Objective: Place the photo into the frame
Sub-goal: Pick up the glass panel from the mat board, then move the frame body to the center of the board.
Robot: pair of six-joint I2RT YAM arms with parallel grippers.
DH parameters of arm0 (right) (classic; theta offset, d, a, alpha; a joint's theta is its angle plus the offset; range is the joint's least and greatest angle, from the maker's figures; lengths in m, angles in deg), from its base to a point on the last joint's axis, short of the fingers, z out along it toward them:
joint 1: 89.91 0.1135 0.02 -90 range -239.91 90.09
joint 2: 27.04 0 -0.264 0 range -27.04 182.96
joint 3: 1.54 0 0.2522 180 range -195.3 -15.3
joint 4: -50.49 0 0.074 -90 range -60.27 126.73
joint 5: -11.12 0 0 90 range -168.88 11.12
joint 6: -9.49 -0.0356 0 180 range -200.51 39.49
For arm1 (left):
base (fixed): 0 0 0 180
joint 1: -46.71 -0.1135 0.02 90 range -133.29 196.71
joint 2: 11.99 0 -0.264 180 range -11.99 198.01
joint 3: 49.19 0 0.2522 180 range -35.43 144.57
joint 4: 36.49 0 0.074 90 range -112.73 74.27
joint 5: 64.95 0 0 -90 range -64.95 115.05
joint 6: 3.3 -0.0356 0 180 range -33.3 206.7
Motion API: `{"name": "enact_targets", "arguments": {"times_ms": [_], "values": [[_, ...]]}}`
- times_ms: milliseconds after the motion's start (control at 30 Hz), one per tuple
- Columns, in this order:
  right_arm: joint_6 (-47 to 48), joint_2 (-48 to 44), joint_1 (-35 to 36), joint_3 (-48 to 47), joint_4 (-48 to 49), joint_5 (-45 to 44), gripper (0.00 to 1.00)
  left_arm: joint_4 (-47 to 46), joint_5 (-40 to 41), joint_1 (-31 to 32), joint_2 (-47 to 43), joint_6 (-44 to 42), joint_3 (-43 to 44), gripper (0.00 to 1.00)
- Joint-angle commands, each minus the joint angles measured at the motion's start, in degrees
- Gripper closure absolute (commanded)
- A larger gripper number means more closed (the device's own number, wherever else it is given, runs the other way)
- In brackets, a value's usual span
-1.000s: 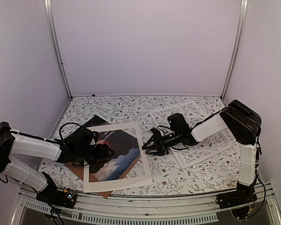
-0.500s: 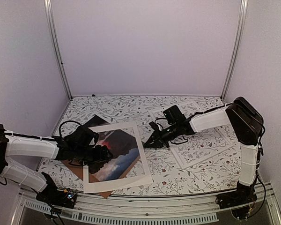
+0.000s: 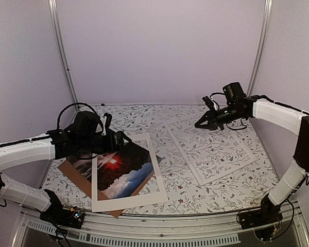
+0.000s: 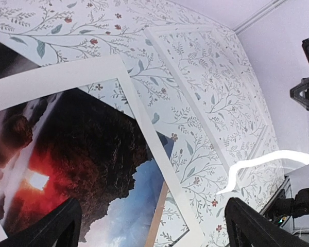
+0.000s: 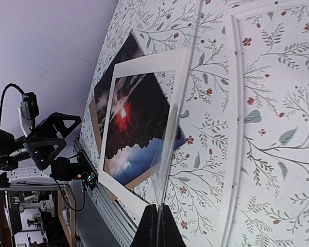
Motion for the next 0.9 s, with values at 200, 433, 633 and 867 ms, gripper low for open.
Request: {"name": "enact_targets", "arguments": {"times_ms": [200, 433, 633, 867], "values": [[8.2, -15.4, -18.6, -2.3, -10.7, 0.0, 1.0, 1.6, 5.3, 6.9, 14.7, 0.1, 12.7, 0.0], [7.0, -16.1, -28.2, -2.7, -8.5, 3.7, 1.0, 6.8, 10.2, 16.1, 32.9, 2.4, 27.8, 0.0], [6.8, -15.3, -31.3, -3.0, -7.0, 6.6, 1.0, 13.0, 12.3, 22.0, 47.6, 2.1, 43.9, 0.0], [5.7, -16.0, -31.7, -1.7, -4.4, 6.7, 1.0, 18.9, 13.1, 24.7, 60.3, 3.7, 58.8, 0.0]]}}
